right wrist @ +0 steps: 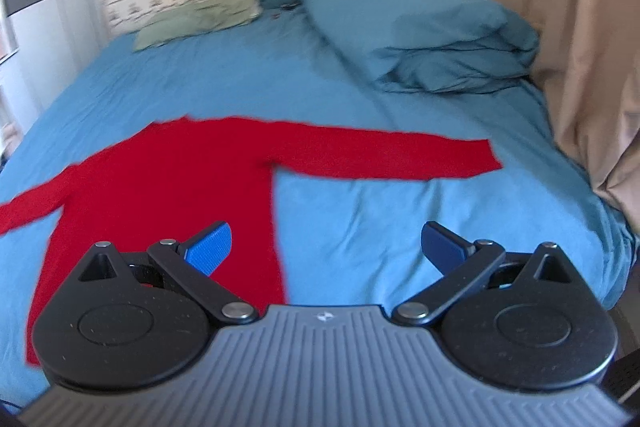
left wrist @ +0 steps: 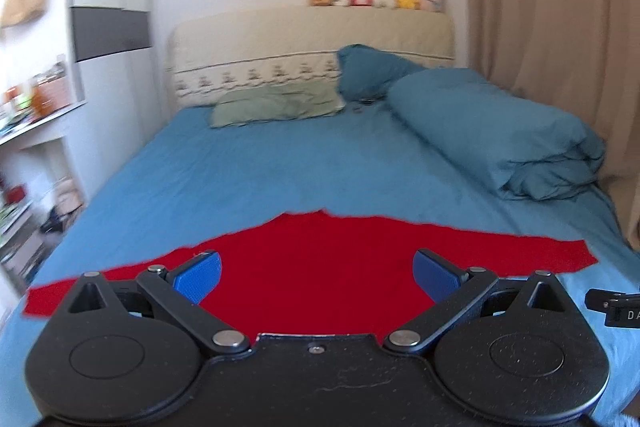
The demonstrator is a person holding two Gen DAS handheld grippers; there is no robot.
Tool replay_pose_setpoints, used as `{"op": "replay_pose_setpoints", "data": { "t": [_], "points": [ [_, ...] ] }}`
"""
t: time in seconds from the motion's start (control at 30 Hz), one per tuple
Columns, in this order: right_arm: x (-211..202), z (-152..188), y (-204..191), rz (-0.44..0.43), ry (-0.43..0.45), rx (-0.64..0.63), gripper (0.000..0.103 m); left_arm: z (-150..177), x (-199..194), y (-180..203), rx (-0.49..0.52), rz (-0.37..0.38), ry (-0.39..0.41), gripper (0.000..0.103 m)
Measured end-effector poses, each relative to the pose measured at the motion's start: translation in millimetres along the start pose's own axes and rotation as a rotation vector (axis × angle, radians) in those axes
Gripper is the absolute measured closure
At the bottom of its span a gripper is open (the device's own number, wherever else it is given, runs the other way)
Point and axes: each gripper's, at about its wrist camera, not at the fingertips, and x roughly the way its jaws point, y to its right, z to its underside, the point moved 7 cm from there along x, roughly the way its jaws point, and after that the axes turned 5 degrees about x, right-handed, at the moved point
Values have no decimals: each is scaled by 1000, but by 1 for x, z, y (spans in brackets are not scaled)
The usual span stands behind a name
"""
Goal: Fold small clothes
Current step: 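Reach the right gripper to the sleeve cuff nearest it and close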
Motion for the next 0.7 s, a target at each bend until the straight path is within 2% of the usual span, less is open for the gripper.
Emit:
{"op": "replay_pose_setpoints", "data": {
  "t": [0.13, 0.27, 0.37, 0.47, 0.6, 0.7],
  "points": [
    [48, -31, 36, 39, -13, 75, 0, -25, 70, 21, 12, 65, -33, 0],
    [107, -49, 74, 97, -17, 147, 0, -41, 148, 50, 29, 152, -70, 0],
    [158, -46, 101, 200, -7, 162, 0, -45, 217, 78, 20, 222, -107, 0],
    [208, -35, 129, 222, -30, 253, 0, -35, 290, 109, 15, 304, -206, 0],
    [256, -19, 158, 261, -28, 342, 0, -13, 361, 138, 51, 305, -271, 0],
    [278, -10, 173, 290, -29, 419, 0, 4, 397, 149, 77, 277, -319, 0]
  ]
}}
